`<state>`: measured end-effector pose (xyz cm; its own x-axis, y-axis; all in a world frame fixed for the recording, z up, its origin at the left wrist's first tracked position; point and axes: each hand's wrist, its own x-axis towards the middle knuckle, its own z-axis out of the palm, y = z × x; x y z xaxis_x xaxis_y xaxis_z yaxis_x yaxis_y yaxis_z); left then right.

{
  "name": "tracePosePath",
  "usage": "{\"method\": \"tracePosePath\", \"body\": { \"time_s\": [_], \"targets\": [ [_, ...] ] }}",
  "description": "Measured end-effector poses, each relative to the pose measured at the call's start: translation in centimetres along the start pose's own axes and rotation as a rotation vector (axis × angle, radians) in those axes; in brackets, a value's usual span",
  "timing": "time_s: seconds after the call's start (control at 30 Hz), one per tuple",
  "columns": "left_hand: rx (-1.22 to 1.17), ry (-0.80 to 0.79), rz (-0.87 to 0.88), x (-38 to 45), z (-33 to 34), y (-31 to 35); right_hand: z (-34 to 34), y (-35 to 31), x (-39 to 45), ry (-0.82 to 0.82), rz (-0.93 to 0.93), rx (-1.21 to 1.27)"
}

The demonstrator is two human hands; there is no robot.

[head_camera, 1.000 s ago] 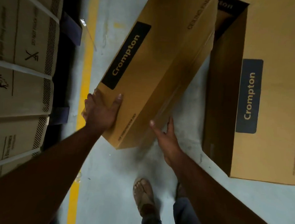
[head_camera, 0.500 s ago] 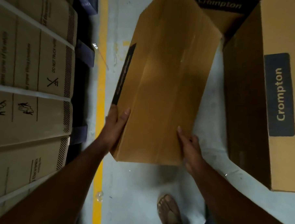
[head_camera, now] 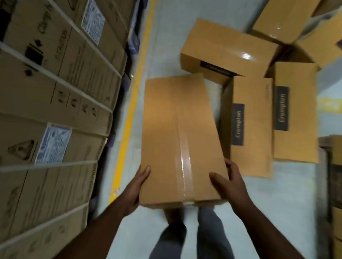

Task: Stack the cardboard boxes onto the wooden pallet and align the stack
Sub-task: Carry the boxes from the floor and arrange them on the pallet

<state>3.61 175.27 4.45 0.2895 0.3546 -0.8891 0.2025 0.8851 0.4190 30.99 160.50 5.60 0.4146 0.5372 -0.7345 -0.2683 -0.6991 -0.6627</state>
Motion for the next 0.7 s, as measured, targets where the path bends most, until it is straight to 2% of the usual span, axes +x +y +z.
{"method": "tracePosePath", "body": {
  "time_s": [0.13,0.27,0.37,0.53,0.7],
  "targets": [
    [-0.043,-0.057,0.105,-11.0,2.9,-2.4,-4.1,-3.4,-12.1,0.006,0.007,0.063],
    [-0.075,-0.076,0.232,-18.8,5.3,-5.9,-7.9,-2.8,-20.7,-0.045,-0.05,0.141],
    [-0.089,-0.116,0.331,-23.5,8.0,-10.5,-11.7,0.3,-25.5,-0.074,-0.124,0.13],
    [-0.123,-0.145,0.476,-31.9,13.7,-21.9,-19.5,5.6,-35.6,-0.119,-0.24,0.041],
    [-0.088,-0.187,0.485,-39.6,18.4,-31.0,-26.4,11.9,-45.9,-0.096,-0.287,0.069]
  ]
}}
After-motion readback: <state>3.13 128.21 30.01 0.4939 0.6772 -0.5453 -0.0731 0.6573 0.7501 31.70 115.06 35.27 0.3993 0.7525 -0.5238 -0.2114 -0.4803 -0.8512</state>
